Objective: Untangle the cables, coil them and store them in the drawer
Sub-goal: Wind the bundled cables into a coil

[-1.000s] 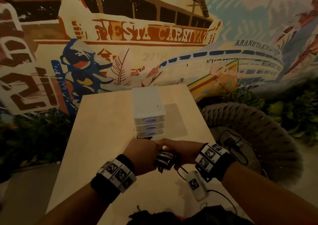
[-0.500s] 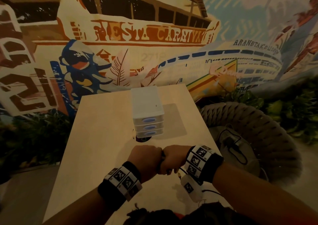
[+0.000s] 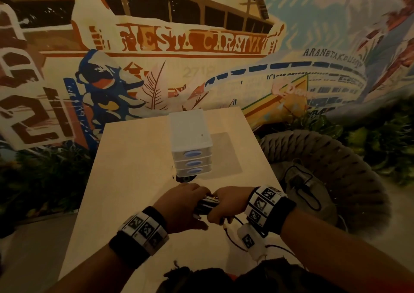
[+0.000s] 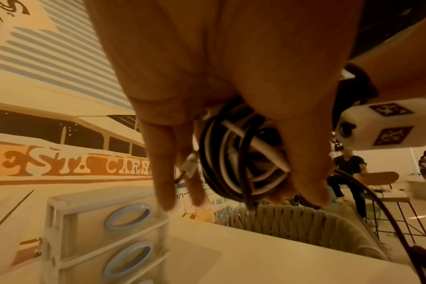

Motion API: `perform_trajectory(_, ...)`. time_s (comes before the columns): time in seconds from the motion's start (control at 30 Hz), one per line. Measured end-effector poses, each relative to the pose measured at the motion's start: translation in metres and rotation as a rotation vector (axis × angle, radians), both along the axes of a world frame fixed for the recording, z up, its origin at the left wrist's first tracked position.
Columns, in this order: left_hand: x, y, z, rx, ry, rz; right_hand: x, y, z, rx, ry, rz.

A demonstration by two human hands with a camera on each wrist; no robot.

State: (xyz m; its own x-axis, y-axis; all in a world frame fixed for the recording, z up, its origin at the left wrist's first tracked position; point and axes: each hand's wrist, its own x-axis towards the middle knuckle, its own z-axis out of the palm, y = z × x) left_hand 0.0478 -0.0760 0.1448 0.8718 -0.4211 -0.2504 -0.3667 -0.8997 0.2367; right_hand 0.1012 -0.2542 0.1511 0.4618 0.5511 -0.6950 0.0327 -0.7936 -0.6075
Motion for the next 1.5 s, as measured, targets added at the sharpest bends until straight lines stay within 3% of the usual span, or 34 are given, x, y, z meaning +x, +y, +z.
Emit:
perform_trajectory(0.27,-0.002,-0.017,0.001,0.160,0.028,-0.002,0.000,0.001,-0.004,0.014,0.134,0.010)
perform_trajectory(0.47,0.004,-0.017,0.007,0.170,-0.002,0.044,0.000,0.003,-0.004,0.030,-0.068,0.004)
perform_trajectory(0.67,0.004,0.002,0.022,-0.189,-0.062,0.094,0.002,-0.013,0.002,0.194,-0.128,-0.037)
perform_trajectory(0.77,0.007,0.013,0.025,-0.522,-0.065,0.170,0.006,-0.022,0.005,0.283,-0.150,-0.107)
perform_trajectory(0.87,0.006,0.022,0.015,-0.881,0.024,0.245,0.008,-0.029,0.006,0.384,-0.141,-0.165)
perform_trajectory(0.93,0.004,0.024,0.007,-1.011,0.131,0.257,0.006,-0.030,0.012,0.453,-0.089,-0.190)
perform_trajectory(1.03,0.000,0.016,0.006,-1.032,0.218,0.205,0.002,-0.021,0.017,0.524,-0.030,-0.162)
perform_trajectory(1.2,-0.009,-0.007,0.025,-1.076,0.154,-0.022,-0.006,-0.013,0.029,0.542,0.100,-0.077)
perform_trajectory(1.33,-0.012,-0.005,0.034,-1.229,0.159,0.019,-0.007,-0.011,0.037,0.550,0.128,-0.002)
perform_trajectory(1.5,-0.002,0.003,0.024,-1.311,0.096,0.124,-0.009,-0.004,0.022,0.588,0.161,-0.088)
